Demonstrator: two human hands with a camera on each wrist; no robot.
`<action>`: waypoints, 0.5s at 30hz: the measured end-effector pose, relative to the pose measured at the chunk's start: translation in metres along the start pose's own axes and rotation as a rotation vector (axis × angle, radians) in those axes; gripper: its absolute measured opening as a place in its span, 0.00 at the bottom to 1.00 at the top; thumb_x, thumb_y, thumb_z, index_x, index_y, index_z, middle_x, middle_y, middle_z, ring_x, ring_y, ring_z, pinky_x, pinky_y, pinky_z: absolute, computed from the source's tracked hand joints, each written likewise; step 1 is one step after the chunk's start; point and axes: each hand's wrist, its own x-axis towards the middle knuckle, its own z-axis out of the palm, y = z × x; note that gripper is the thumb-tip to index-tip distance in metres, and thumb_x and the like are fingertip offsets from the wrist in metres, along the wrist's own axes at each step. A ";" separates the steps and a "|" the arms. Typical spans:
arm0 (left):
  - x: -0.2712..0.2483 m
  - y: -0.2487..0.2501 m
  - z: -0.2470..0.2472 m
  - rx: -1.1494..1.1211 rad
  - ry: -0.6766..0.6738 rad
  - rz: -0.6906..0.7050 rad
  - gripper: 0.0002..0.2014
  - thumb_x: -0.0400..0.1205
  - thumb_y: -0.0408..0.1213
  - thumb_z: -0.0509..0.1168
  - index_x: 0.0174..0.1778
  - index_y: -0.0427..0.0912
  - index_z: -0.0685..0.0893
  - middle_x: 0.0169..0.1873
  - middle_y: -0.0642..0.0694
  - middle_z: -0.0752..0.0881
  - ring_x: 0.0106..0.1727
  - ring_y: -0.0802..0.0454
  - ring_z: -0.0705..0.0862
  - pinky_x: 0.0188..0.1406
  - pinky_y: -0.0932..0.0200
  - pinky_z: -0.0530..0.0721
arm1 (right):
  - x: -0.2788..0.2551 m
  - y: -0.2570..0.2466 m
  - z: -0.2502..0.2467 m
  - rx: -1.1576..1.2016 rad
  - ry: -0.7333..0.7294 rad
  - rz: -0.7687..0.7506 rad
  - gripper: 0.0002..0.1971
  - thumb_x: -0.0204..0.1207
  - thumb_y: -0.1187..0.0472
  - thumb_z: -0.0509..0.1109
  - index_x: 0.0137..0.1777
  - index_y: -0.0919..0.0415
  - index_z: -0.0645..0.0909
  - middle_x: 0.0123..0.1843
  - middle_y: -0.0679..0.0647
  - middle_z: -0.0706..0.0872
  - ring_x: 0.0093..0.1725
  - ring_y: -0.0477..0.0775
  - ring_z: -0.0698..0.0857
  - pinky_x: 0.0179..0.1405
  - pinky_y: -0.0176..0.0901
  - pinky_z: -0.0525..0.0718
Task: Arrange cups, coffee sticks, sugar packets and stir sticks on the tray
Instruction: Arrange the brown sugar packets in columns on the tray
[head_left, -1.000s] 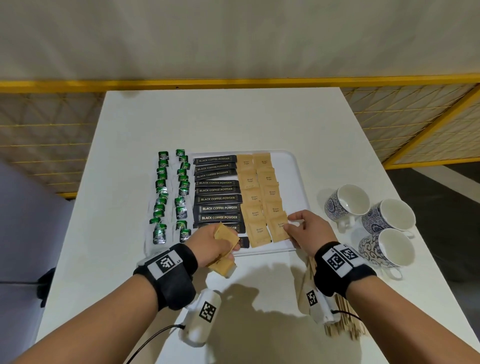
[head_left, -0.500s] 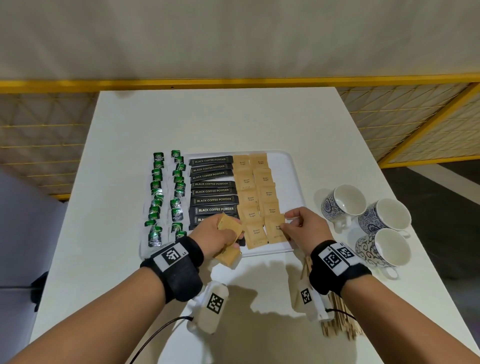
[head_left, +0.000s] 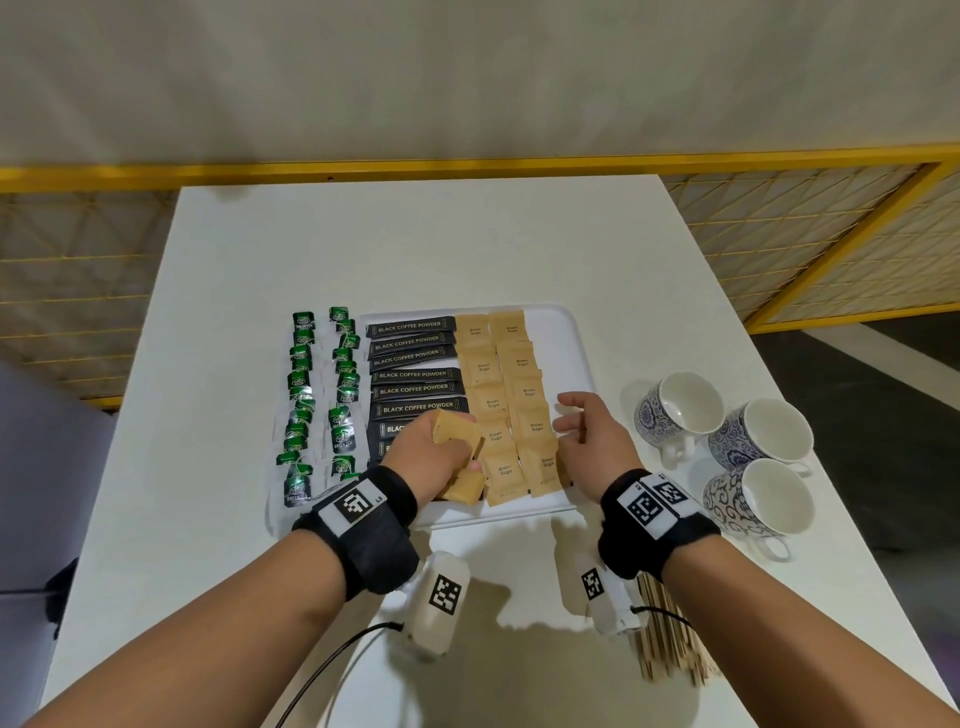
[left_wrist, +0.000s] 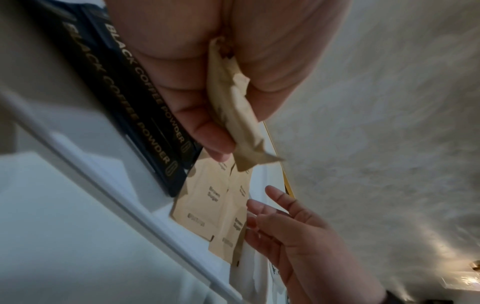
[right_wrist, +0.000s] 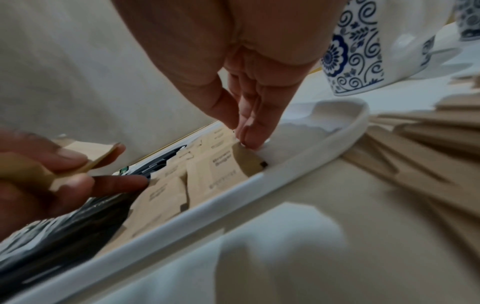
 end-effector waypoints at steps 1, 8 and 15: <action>0.001 0.000 0.000 -0.008 -0.007 -0.004 0.15 0.79 0.24 0.63 0.57 0.45 0.81 0.50 0.41 0.87 0.44 0.50 0.87 0.27 0.67 0.83 | 0.001 0.000 0.000 -0.002 0.000 -0.001 0.26 0.75 0.72 0.55 0.70 0.50 0.71 0.56 0.48 0.83 0.47 0.46 0.81 0.36 0.27 0.72; 0.010 -0.004 0.000 -0.060 -0.024 -0.020 0.15 0.78 0.24 0.64 0.57 0.45 0.81 0.53 0.38 0.87 0.51 0.42 0.88 0.43 0.51 0.89 | 0.009 -0.003 -0.001 -0.006 0.004 -0.005 0.26 0.76 0.73 0.55 0.71 0.52 0.70 0.58 0.48 0.82 0.47 0.45 0.80 0.37 0.26 0.72; 0.009 -0.007 -0.002 -0.190 -0.053 -0.025 0.20 0.76 0.17 0.61 0.52 0.48 0.79 0.50 0.39 0.86 0.49 0.41 0.87 0.54 0.42 0.86 | -0.004 -0.013 -0.001 0.079 0.039 -0.126 0.18 0.78 0.66 0.62 0.65 0.51 0.77 0.53 0.46 0.82 0.47 0.42 0.81 0.46 0.29 0.75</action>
